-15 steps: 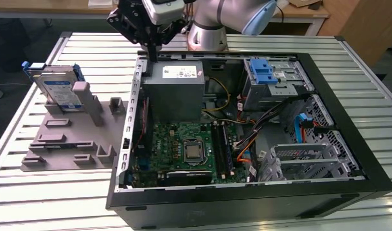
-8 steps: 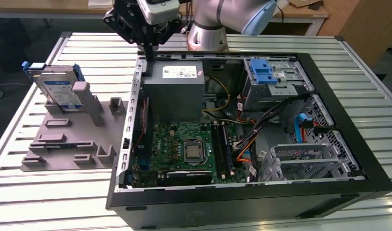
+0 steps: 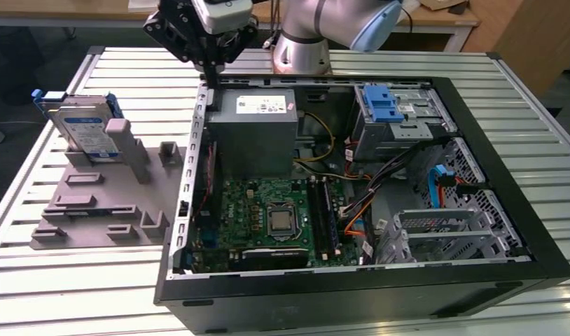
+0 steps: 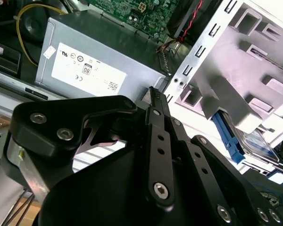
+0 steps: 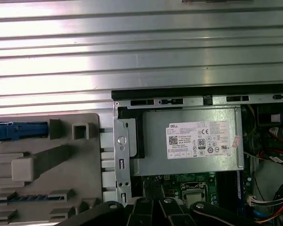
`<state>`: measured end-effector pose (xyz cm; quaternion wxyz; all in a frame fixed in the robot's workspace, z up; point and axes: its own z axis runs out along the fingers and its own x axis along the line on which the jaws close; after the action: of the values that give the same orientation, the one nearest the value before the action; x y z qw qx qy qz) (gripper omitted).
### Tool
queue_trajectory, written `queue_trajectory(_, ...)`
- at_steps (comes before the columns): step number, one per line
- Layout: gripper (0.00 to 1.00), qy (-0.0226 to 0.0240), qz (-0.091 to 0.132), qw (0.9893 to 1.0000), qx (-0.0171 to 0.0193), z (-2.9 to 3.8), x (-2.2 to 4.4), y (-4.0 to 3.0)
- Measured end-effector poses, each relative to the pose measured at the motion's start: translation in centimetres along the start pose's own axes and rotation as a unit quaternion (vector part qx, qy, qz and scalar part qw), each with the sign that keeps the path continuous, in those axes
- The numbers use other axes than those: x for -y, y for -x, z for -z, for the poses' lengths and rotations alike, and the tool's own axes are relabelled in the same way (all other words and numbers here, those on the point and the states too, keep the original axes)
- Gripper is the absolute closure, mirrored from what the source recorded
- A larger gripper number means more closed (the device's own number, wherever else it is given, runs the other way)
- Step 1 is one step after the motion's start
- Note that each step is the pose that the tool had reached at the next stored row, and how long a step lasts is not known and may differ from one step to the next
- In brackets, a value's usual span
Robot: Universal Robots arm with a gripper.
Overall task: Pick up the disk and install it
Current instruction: 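Reach for the disk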
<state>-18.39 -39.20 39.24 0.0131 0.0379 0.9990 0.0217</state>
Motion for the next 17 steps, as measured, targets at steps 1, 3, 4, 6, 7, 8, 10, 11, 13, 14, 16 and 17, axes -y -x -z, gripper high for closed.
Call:
queue_trajectory(1, 0.89, 0.0, 0.0, 1.0, 0.0, 0.0, -0.04, -0.14)
queue_trajectory(3, 0.89, 0.0, 0.0, 1.0, 0.0, 0.0, -0.14, -0.42)
queue_trajectory(4, 0.89, 0.0, 0.0, 1.0, 0.0, 0.0, -0.2, -0.55)
queue_trajectory(6, 0.89, 0.0, 0.0, 1.0, 0.0, -0.01, -0.3, -0.77)
queue_trajectory(7, 0.89, 0.0, 0.0, 1.0, 0.0, -0.01, -0.34, -0.83)
queue_trajectory(8, 0.89, 0.0, 0.0, 1.0, 0.0, -0.01, -0.36, -0.86)
queue_trajectory(10, 0.89, 0.0, 0.0, 1.0, 0.0, -0.01, -0.36, -0.88)
queue_trajectory(11, 0.89, 0.0, 0.0, 1.0, 0.0, -0.01, -0.36, -0.89)
queue_trajectory(13, 0.89, 0.0, 0.0, 1.0, 0.0, -0.01, -0.36, -0.9)
queue_trajectory(14, 0.89, 0.0, 0.0, 1.0, 0.0, -0.01, -0.35, -0.93)
queue_trajectory(16, 0.89, 0.0, 0.0, 1.0, 0.0, -0.01, -0.35, -1.0)
queue_trajectory(17, 0.89, 0.0, 0.0, 1.0, 0.0, -0.01, -0.35, -1.03)
